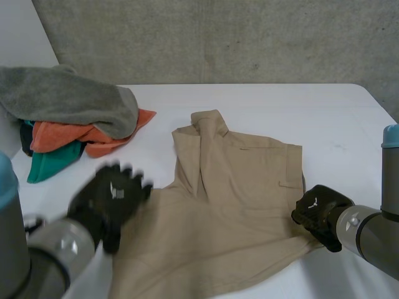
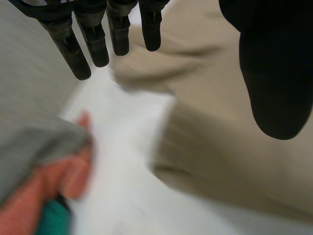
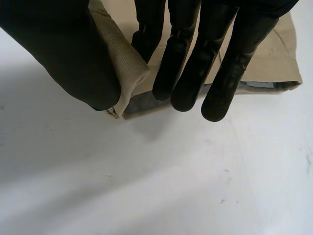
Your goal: Fold the laundry.
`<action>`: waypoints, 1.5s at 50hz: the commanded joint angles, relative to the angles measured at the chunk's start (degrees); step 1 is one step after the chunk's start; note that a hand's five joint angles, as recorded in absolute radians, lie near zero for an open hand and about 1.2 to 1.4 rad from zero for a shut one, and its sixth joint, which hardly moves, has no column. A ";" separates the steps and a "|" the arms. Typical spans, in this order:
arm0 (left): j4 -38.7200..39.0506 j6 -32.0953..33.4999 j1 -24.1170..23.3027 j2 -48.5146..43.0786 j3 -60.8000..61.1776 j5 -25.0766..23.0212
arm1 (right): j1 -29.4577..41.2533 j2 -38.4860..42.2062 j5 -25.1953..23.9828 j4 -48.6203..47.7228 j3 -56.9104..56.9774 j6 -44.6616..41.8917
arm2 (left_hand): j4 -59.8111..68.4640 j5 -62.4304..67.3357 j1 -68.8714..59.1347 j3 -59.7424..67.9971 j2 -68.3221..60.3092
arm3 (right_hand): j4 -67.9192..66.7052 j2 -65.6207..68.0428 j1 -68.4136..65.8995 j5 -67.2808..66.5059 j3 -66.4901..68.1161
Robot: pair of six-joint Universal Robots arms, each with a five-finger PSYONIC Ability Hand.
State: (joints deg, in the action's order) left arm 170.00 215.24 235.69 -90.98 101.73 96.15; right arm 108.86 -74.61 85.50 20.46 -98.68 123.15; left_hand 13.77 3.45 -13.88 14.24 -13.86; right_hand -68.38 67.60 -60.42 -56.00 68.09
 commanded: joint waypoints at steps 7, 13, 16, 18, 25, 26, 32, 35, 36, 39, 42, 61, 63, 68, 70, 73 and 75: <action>18.97 0.44 8.55 -21.85 -20.33 -21.52 | -0.13 0.17 -0.51 -1.57 -0.55 4.72 | 16.44 16.77 -16.33 15.97 -16.36 | -11.62 12.40 -19.58 -14.00 11.91; 19.41 0.53 10.23 -39.25 -35.18 -31.37 | -0.05 0.26 -0.25 -2.80 -0.99 4.81 | 19.99 20.32 -19.89 19.52 -19.91 | -11.62 12.40 -19.58 -14.00 11.91; 19.32 0.53 10.84 -47.23 -42.11 -34.00 | -0.05 0.52 -0.34 -3.41 -1.52 4.81 | 20.16 20.48 -20.05 19.69 -20.07 | -11.62 12.40 -19.58 -14.00 11.91; 19.32 0.62 11.11 -50.59 -45.03 -34.54 | -0.05 1.04 -0.25 -3.67 -1.78 4.90 | 20.16 20.49 -20.05 19.69 -20.08 | -11.62 12.40 -19.58 -14.00 11.91; 19.32 0.44 11.20 -58.69 -52.33 -33.66 | -0.13 1.66 -0.07 -4.47 -2.39 4.90 | 40.61 40.94 -40.51 40.15 -40.53 | -11.62 12.40 -19.58 -14.00 11.91; 19.32 0.36 11.20 -58.96 -52.68 -33.14 | -0.13 1.66 -0.07 -4.64 -2.66 4.90 | 46.84 47.17 -46.74 46.37 -46.76 | -11.62 12.40 -19.58 -14.00 11.91; 19.15 0.88 11.02 -58.26 -52.17 -22.42 | -1.01 1.58 -0.07 -4.82 -3.10 4.90 | 66.23 66.55 -66.12 65.76 -66.14 | -11.62 12.40 -19.58 -14.00 11.91; 18.88 1.58 11.02 -54.40 -48.04 -19.34 | -1.54 1.57 -0.25 -4.82 -3.01 4.99 | 66.23 66.55 -66.12 65.76 -66.14 | -11.62 12.40 -19.58 -14.00 11.91; 18.97 1.85 11.02 -53.08 -46.55 -18.64 | -1.63 1.57 -0.25 -4.91 -3.01 4.90 | 66.23 66.55 -66.12 65.76 -66.14 | -11.62 12.40 -19.58 -14.00 11.91; 19.32 2.73 11.20 -48.07 -40.31 -16.70 | -1.54 1.49 -0.25 -5.61 -2.92 4.99 | 66.23 66.55 -66.12 65.76 -66.14 | -11.62 12.40 -19.58 -14.00 11.91; 19.32 3.08 11.11 -44.74 -35.92 -13.03 | -1.54 1.49 -0.25 -6.49 -2.66 5.78 | 66.23 66.55 -66.12 65.76 -66.14 | -11.62 12.40 -19.58 -14.00 11.91; 18.27 2.38 10.14 -42.09 -30.36 -4.04 | -0.84 1.66 -0.43 -7.54 -1.60 10.70 | 26.73 27.06 -26.62 26.26 -26.65 | -11.62 12.40 -19.58 -14.00 11.91; 18.27 2.29 10.14 -40.42 -30.19 -3.95 | -0.84 1.66 -0.43 -7.63 -1.60 10.70 | 24.20 24.52 -24.09 23.73 -24.11 | -11.62 12.40 -19.58 -14.00 11.91; 17.74 0.97 10.32 -32.96 -26.42 -3.95 | -0.93 1.57 -0.43 -8.07 -1.69 10.88 | 20.33 20.66 -20.22 19.86 -20.25 | -11.62 12.40 -19.58 -14.00 11.91; 16.43 -0.69 10.32 -27.95 -22.56 -4.04 | -0.93 1.57 -0.43 -8.68 -1.60 11.14 | 20.49 20.82 -20.39 20.03 -20.41 | -11.62 12.40 -19.58 -14.00 11.91; 14.23 -4.03 10.05 -21.45 -16.84 -4.30 | -1.10 1.57 -0.51 -9.56 -0.99 12.89 | 20.66 20.99 -20.56 20.19 -20.58 | -11.62 12.40 -19.58 -14.00 11.91; 13.00 -6.05 9.97 -17.93 -13.41 -4.48 | -1.19 1.57 -0.60 -9.74 -0.12 15.43 | 21.00 21.32 -20.89 20.53 -20.91 | -11.62 12.40 -19.58 -14.00 11.91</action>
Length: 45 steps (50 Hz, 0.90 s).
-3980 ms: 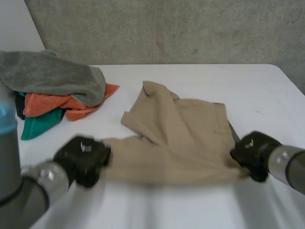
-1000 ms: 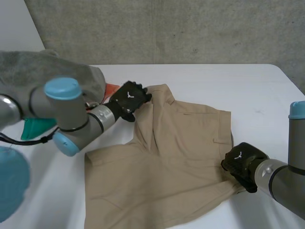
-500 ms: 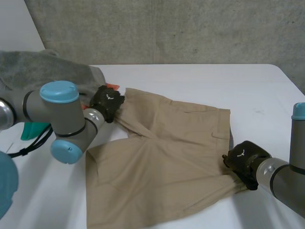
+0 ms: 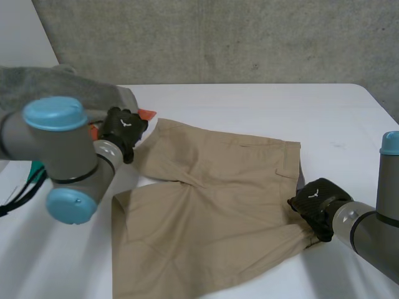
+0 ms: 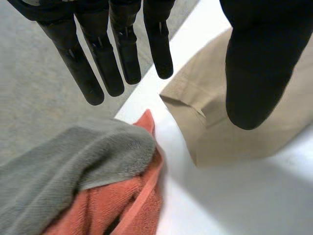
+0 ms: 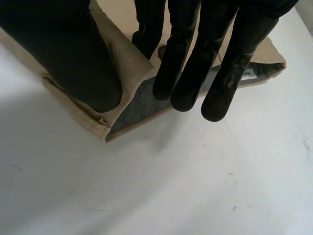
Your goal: Fold the laundry.
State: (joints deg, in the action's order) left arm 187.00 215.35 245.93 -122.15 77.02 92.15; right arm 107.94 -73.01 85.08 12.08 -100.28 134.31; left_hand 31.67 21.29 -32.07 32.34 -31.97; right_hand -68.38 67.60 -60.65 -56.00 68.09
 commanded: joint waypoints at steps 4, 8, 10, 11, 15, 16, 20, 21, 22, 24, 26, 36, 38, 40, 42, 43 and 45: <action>-7.52 -11.87 -1.24 21.68 19.74 -0.74 | -0.63 0.15 -0.52 -1.54 3.16 9.72 | 3.27 3.65 -2.87 2.60 -2.97 | -11.62 12.40 -19.35 -14.00 11.91; -12.35 -18.37 -5.28 29.93 28.43 -2.93 | -0.72 1.55 -2.62 -1.80 3.95 14.03 | 3.44 3.82 -3.04 2.77 -3.14 | -11.62 12.40 -19.35 -14.00 11.91; -13.94 -20.57 -6.25 31.79 30.82 -3.64 | -0.80 1.82 -3.51 -2.06 3.95 15.27 | 3.44 3.82 -3.04 2.77 -3.14 | -11.62 12.40 -19.35 -14.00 11.91; -14.55 -21.63 -6.60 32.59 32.04 -3.90 | -1.15 1.91 -4.21 -2.41 3.87 16.41 | 3.44 3.82 -3.04 2.77 -3.14 | -11.62 12.40 -19.35 -14.00 11.91; -17.19 -25.85 -7.84 34.61 36.18 -3.99 | -2.91 1.99 -5.71 -4.69 3.60 20.10 | 2.93 3.31 -2.53 2.27 -2.64 | -11.62 12.40 -19.35 -14.00 11.91; -17.63 -27.08 -8.27 34.70 37.06 -3.91 | -3.17 2.08 -5.80 -5.13 3.51 21.07 | 3.26 3.65 -2.87 2.60 -2.97 | -11.62 12.40 -19.35 -14.00 11.91; -17.81 -29.19 -9.33 34.09 38.21 -3.38 | -3.62 3.05 -6.06 -6.98 3.69 24.59 | 3.27 3.65 -2.87 2.60 -2.98 | -11.62 12.40 -19.35 -14.00 11.91; -17.81 -29.37 -9.42 34.00 38.21 -3.20 | -3.62 3.40 -6.06 -7.33 3.69 25.12 | 3.27 3.65 -2.87 2.60 -2.98 | -11.62 12.40 -19.35 -14.00 11.91; -17.81 -29.46 -9.42 33.91 38.30 -3.11 | -3.70 3.66 -6.06 -7.60 3.78 25.65 | 3.27 3.65 -2.87 2.60 -2.98 | -11.62 12.40 -19.35 -14.00 11.91; -17.72 -29.46 -9.42 33.56 38.56 -2.76 | -3.97 4.01 -5.97 -8.39 3.78 26.88 | 3.60 3.99 -3.20 2.94 -3.31 | -11.62 12.40 -19.35 -14.00 11.91; -17.72 -29.46 -9.51 33.04 38.74 -2.59 | -4.40 4.02 -5.97 -9.00 3.69 27.41 | 3.60 3.99 -3.21 2.94 -3.31 | -11.62 12.40 -19.35 -14.00 11.91; -16.50 -29.46 -9.86 28.99 38.82 0.83 | -5.90 4.10 -5.71 -11.38 3.43 27.76 | 3.44 3.82 -3.04 2.77 -3.14 | -11.62 12.40 -19.35 -14.00 11.91; -15.53 -29.46 -10.12 28.64 38.74 1.54 | -6.25 4.10 -5.62 -11.73 3.25 27.76 | 3.44 3.82 -3.04 2.77 -3.14 | -11.62 12.40 -19.35 -14.00 11.91; -14.83 -29.46 -10.30 28.12 38.56 2.07 | -6.25 4.19 -5.62 -11.73 3.25 27.76 | 3.44 3.82 -3.04 2.77 -3.14 | -11.62 12.40 -19.35 -14.00 11.91; -13.60 -29.29 -10.65 27.24 38.21 2.77 | -6.25 4.28 -5.71 -11.73 2.99 27.76 | 3.60 3.99 -3.20 2.94 -3.31 | -11.62 12.40 -19.35 -14.00 11.91; -13.24 -29.20 -10.74 26.88 38.12 3.12 | -6.25 4.28 -5.71 -11.73 2.99 27.76 | 3.60 3.99 -3.21 2.94 -3.31 | -11.62 12.40 -19.35 -14.00 11.91; -12.37 -28.93 -10.83 26.18 37.86 3.65 | -6.25 4.28 -5.71 -11.73 2.99 27.76 | 3.94 4.32 -3.54 3.27 -3.64 | -11.62 12.40 -19.35 -14.00 11.91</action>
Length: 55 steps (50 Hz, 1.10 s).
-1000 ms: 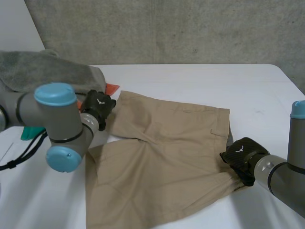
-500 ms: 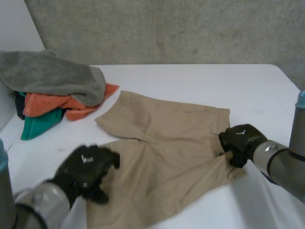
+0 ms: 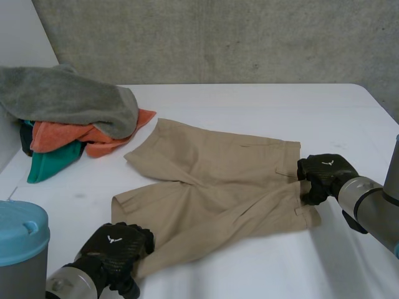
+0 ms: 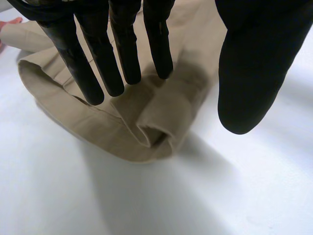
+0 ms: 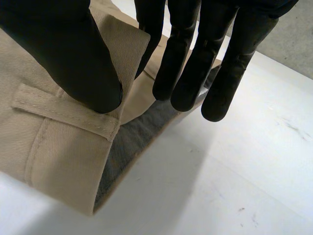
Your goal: Fold the laundry.
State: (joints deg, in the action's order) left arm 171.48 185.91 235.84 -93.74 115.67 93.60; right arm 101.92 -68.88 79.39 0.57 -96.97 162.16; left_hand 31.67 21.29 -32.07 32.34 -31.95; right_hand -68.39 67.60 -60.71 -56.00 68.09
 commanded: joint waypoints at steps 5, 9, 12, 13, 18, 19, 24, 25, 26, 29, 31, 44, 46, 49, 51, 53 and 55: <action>7.28 0.85 -0.82 -6.18 -1.67 5.17 | -0.23 0.15 -0.03 -0.13 -0.50 -0.61 | 48.18 48.56 -47.78 47.51 -47.89 | -11.61 12.40 -19.29 -14.00 11.91; 8.25 2.95 -1.09 -6.11 -2.81 7.11 | -0.14 -0.20 -0.46 0.75 -0.50 -1.93 | 48.33 48.71 -47.93 47.66 -48.05 | -11.61 12.40 -19.29 -14.00 11.91; 7.64 6.03 -1.18 -4.18 -3.35 7.03 | 0.21 -1.25 -0.55 3.72 -1.46 -7.87 | 48.33 48.71 -47.93 47.66 -48.05 | -11.61 12.40 -19.29 -14.00 11.91; 6.25 9.17 -1.26 -2.26 -3.08 7.03 | 0.21 -2.04 -0.73 5.04 -1.99 -10.35 | 48.33 48.71 -47.93 47.66 -48.05 | -11.61 12.40 -19.29 -14.00 11.91; -6.31 20.44 -2.67 0.75 -1.85 7.03 | -0.40 -9.16 -0.38 15.85 -7.17 -27.57 | 48.33 48.71 -47.93 47.66 -48.05 | -11.61 12.40 -19.29 -14.00 11.91; -9.21 21.67 -3.11 1.01 -1.68 7.03 | -0.40 -9.78 -0.03 17.70 -8.05 -29.86 | 48.33 48.71 -47.93 47.66 -48.05 | -11.61 12.40 -19.29 -14.00 11.91; -20.48 22.65 -6.27 3.47 -1.06 6.68 | -0.49 -14.42 0.33 27.36 -13.15 -39.98 | 48.33 48.71 -47.93 47.66 -48.05 | -11.61 12.40 -19.29 -14.00 11.91; -20.22 22.65 -6.53 3.56 -1.23 6.68 | -0.49 -14.96 0.33 27.73 -13.42 -39.99 | 48.33 48.71 -47.93 47.66 -48.05 | -11.61 12.40 -19.29 -14.00 11.91; -19.79 22.56 -6.80 3.56 -1.50 6.68 | -0.49 -15.58 0.15 27.91 -13.51 -39.90 | 48.33 48.71 -47.93 47.66 -48.05 | -11.61 12.40 -19.29 -14.00 11.91; -17.15 22.65 -6.63 3.13 -2.73 6.94 | -0.32 -16.46 -0.29 27.12 -13.34 -39.81 | 48.33 48.71 -47.93 47.66 -48.05 | -11.61 12.40 -19.29 -14.00 11.91; -15.57 22.56 -6.45 2.77 -4.22 6.85 | -0.23 -16.38 -0.29 25.55 -13.07 -39.64 | 48.33 48.71 -47.93 47.66 -48.05 | -11.61 12.40 -19.29 -14.00 11.91; -4.14 22.56 1.63 -8.82 -18.28 6.68 | 0.39 -15.85 -0.90 18.15 -7.63 -24.35 | 48.33 48.71 -47.93 47.66 -48.05 | 20.38 -19.60 12.70 17.99 -20.08; -4.05 22.56 1.90 -9.70 -19.86 6.68 | 0.48 -15.94 -1.60 18.24 -6.75 -21.55 | 48.33 48.71 -47.93 47.66 -48.05 | 28.17 -27.39 20.50 25.79 -27.88; -3.70 22.47 1.90 -11.11 -22.41 6.85 | 0.56 -16.37 -2.13 18.68 -6.13 -19.34 | 48.33 48.71 -47.93 47.66 -48.05 | 33.05 -32.27 25.37 30.66 -32.75; -3.52 22.47 2.16 -12.42 -23.99 6.85 | 0.83 -16.90 -2.92 19.21 -6.30 -17.93 | 48.33 48.71 -47.93 47.66 -48.05 | 39.11 -38.33 31.43 36.72 -38.81; -3.35 22.39 2.34 -13.22 -24.87 6.85 | 1.44 -17.25 -3.27 20.17 -6.65 -17.14 | 48.33 48.71 -47.93 47.66 -48.05 | 41.14 -40.35 33.46 38.75 -40.84; -3.26 22.39 2.43 -14.01 -25.75 6.85 | 2.76 -17.87 -3.71 22.28 -7.27 -16.52 | 48.33 48.71 -47.93 47.66 -48.05 | 42.66 -41.87 34.98 40.27 -42.36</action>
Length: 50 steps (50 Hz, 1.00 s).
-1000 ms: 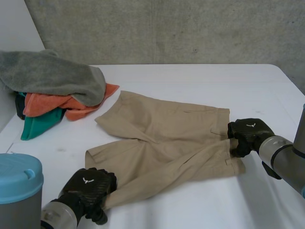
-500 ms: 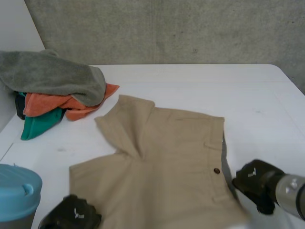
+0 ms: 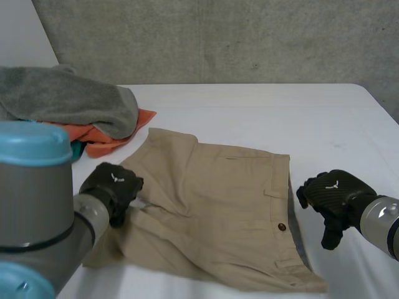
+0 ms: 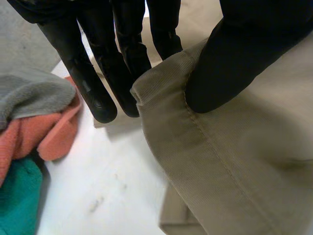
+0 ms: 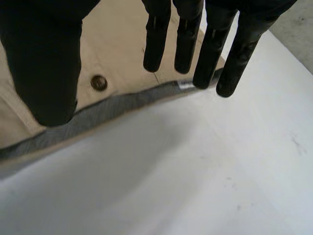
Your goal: Fold the laundry.
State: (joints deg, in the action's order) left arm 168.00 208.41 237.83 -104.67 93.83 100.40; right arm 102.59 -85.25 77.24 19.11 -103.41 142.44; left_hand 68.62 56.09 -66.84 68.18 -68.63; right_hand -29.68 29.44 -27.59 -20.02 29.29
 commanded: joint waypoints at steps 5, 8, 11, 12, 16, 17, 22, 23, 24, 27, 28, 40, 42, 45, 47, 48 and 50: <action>0.22 -0.11 0.70 -3.61 -4.62 0.06 | 4.11 -0.97 -2.36 5.50 -3.37 3.37 | 11.38 13.91 -13.16 11.82 -11.37 | 3.95 -3.71 1.86 4.30 -3.57; 0.58 -0.11 0.71 -4.05 -4.89 0.06 | 5.69 -0.53 -3.06 5.15 -5.49 3.63 | 11.38 13.91 -13.16 11.82 -11.37 | 3.28 -3.04 1.19 3.62 -2.89; 0.84 -0.20 0.71 -4.14 -4.89 0.15 | 7.53 1.83 -3.24 1.91 -6.45 4.77 | 11.38 13.91 -13.16 11.82 -11.37 | 1.94 -1.70 -0.15 2.28 -1.55; 0.93 -0.28 0.62 -4.14 -4.89 0.15 | 8.32 4.28 -2.81 -0.45 -6.54 5.99 | 11.38 13.91 -13.16 11.82 -11.37 | 0.27 -0.03 -1.82 0.61 0.12; 0.84 -0.81 0.70 -4.14 -4.80 0.23 | 9.82 9.22 -1.92 -3.55 -6.10 8.64 | 11.38 13.91 -13.16 11.82 -11.37 | -18.35 18.59 -20.44 -18.01 18.74; 0.84 -0.90 0.62 -4.14 -4.80 0.23 | 10.00 9.75 -1.83 -3.55 -5.93 8.64 | 11.38 13.91 -13.16 11.82 -11.37 | -30.24 30.48 -32.33 -29.90 30.63; 0.49 -1.60 0.27 -3.17 -4.01 0.32 | 8.95 8.70 -0.08 -4.52 -5.40 8.29 | 11.38 13.91 -13.16 11.82 -11.37 | -50.32 50.56 -52.41 -49.98 50.71; 0.14 -1.78 0.00 -2.73 -3.75 0.32 | 8.68 6.35 0.10 -4.61 -5.40 7.60 | 11.38 13.91 -13.16 11.82 -11.37 | -50.32 50.56 -52.41 -49.98 50.71; -0.30 -1.95 -0.09 -2.21 -3.57 0.32 | 8.60 5.11 -0.07 -4.08 -5.40 7.15 | 11.38 13.91 -13.16 11.82 -11.37 | -50.32 50.56 -52.41 -49.98 50.71; -3.98 -1.95 -0.79 0.95 -0.85 0.06 | 8.24 0.45 0.18 -1.19 -5.92 1.02 | 11.38 13.91 -13.16 11.82 -11.37 | -50.32 50.56 -52.41 -49.98 50.71; -5.47 -1.87 -1.05 1.75 -0.06 -0.12 | 8.16 -0.43 0.45 0.74 -6.19 -1.70 | 11.38 13.91 -13.16 11.82 -11.37 | -50.32 50.56 -52.41 -49.98 50.71; -15.78 -1.34 -5.98 5.27 1.72 -6.45 | -2.66 -2.82 -2.01 9.56 -2.86 -15.45 | 11.38 13.91 -13.16 11.82 -11.37 | -50.32 50.56 -52.41 -49.98 50.71; -11.84 -1.25 -5.45 3.96 -1.26 -6.36 | -1.08 -1.59 -1.84 6.13 -0.92 -11.06 | 11.38 13.91 -13.16 11.82 -11.37 | -50.32 50.56 -52.41 -49.98 50.71; -7.26 -1.08 -3.79 0.71 -4.61 -5.92 | 2.60 3.66 -1.57 2.62 3.02 -7.02 | 11.38 13.91 -13.16 11.82 -11.37 | -50.32 50.56 -52.41 -49.98 50.71; -4.18 -0.37 -1.33 -2.19 -7.69 -5.22 | 4.28 6.31 -1.05 1.03 5.22 -5.60 | 11.38 13.91 -13.16 11.82 -11.37 | -50.32 50.56 -52.41 -49.98 50.71; -3.30 -0.02 -0.45 -3.16 -8.74 -4.87 | 5.16 7.54 -0.61 0.15 6.19 -5.07 | 11.38 13.91 -13.16 11.82 -11.37 | -50.32 50.56 -52.41 -49.98 50.71; -0.76 1.12 1.13 -6.14 -11.46 -3.64 | 6.83 10.45 1.76 -2.84 9.27 -4.02 | 11.38 13.91 -13.16 11.82 -11.37 | -50.32 50.56 -52.41 -49.98 50.71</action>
State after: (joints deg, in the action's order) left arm 158.33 207.42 233.76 -103.09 90.66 94.21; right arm 103.51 -83.25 75.64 24.01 -101.82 132.52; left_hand 68.84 56.09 -66.84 68.30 -68.71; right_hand -68.20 67.57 -60.66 -56.11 67.85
